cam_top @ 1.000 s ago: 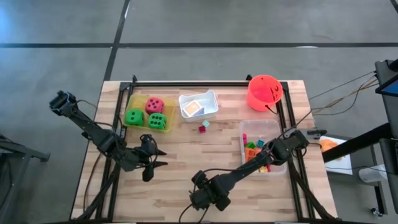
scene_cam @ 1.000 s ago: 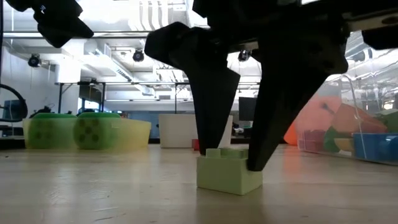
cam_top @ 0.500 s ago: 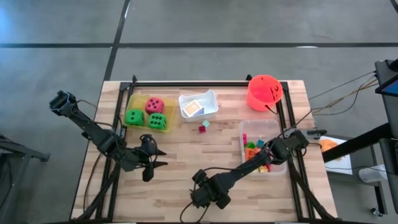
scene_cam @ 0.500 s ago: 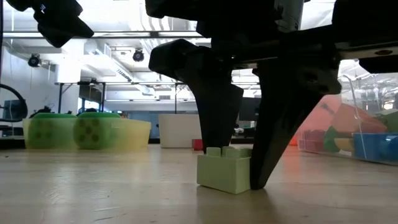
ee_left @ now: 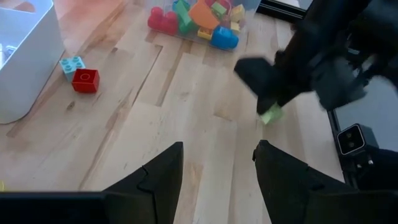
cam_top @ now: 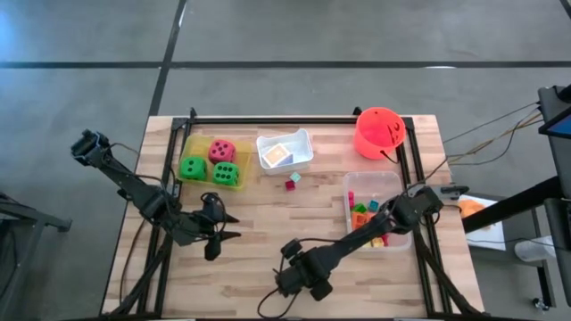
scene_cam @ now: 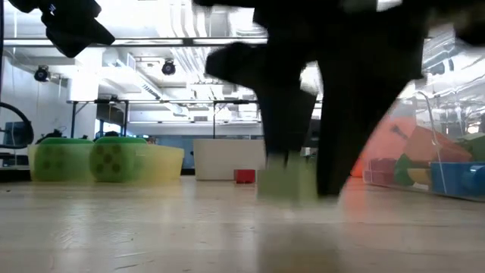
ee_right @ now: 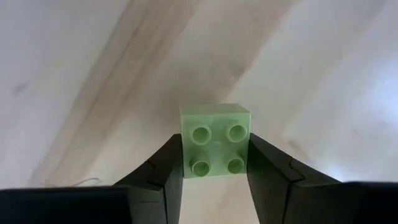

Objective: Pick & Place Toys
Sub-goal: Put the light green game piece into the transparent bin

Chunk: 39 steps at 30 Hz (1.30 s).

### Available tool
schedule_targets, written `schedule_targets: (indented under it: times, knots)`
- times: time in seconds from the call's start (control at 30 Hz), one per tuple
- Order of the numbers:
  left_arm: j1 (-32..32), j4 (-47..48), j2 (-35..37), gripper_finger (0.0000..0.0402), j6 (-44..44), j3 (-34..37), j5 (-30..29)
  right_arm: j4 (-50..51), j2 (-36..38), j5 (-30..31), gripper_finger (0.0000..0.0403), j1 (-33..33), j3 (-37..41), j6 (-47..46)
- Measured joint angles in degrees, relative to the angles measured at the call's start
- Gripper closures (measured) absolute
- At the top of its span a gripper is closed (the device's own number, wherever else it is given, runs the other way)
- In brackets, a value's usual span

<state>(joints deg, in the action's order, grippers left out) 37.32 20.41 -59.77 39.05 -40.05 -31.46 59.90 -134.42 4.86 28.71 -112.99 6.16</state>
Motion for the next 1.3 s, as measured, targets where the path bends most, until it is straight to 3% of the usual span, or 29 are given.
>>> schedule_targets:
  times: [0.23, 0.5, 1.07, 1.3]
  knots:
    - [0.00, -0.10, 0.00, 0.0211, 0.01, 0.00, 0.00, 6.18, 8.28, 2.01, 0.0275, 0.00, 0.00, -6.39]
    - [0.00, -0.34, 0.00, 0.0211, 0.02, 0.00, -0.02, 10.23, 22.52, 7.17, 0.0275, -0.65, 3.00, -15.09]
    - [0.00, -0.46, 0.00, 0.0211, 0.00, 0.00, -0.02, 12.79, 56.07, 7.26, 0.0275, -6.27, 35.56, -37.47]
    - [0.00, -0.40, 0.00, 0.0211, 0.00, 0.00, -0.02, 9.71, 62.05, 4.99, 0.0275, -7.06, 48.07, -39.52]
